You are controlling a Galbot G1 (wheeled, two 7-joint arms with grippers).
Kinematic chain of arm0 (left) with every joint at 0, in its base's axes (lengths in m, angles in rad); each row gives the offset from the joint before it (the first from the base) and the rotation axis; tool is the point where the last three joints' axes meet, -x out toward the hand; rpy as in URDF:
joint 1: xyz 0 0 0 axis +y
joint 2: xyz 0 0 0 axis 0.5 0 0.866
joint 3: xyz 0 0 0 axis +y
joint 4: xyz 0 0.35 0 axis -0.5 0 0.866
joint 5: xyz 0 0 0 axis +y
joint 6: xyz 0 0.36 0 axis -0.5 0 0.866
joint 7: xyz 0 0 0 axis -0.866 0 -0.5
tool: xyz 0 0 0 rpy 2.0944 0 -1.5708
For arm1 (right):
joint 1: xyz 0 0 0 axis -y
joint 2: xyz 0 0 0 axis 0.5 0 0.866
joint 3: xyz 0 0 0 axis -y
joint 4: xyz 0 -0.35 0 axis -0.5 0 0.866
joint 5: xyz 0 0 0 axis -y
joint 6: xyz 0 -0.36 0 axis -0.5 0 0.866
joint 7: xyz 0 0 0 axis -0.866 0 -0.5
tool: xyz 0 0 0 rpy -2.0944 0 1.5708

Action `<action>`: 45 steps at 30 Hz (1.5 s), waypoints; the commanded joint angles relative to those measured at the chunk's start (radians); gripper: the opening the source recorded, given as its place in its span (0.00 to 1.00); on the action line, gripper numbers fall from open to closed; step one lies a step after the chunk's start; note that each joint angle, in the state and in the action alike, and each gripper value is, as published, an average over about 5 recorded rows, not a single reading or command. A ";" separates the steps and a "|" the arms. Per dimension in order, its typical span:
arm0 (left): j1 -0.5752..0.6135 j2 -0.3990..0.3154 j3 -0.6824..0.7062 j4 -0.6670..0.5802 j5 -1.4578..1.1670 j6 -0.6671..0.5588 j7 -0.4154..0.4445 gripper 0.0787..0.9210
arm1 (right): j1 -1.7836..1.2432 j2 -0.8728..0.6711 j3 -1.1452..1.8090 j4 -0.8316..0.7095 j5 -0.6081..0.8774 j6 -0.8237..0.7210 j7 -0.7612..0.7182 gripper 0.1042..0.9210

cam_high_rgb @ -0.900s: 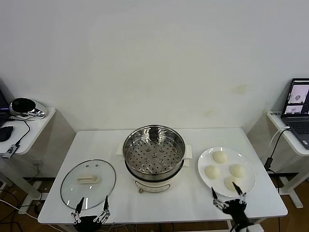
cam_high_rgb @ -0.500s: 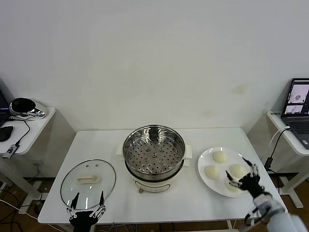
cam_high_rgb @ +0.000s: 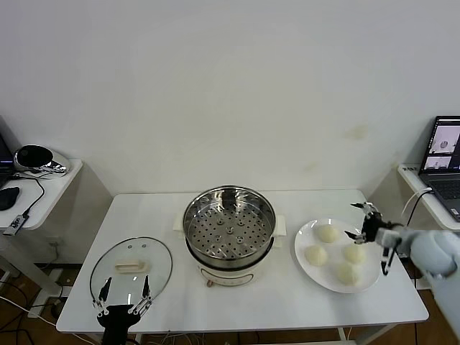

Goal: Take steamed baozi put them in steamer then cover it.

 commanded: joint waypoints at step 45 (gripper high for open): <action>-0.018 0.005 -0.050 -0.009 0.001 0.015 0.004 0.88 | 0.458 0.291 -0.517 -0.589 -0.118 0.041 -0.192 0.88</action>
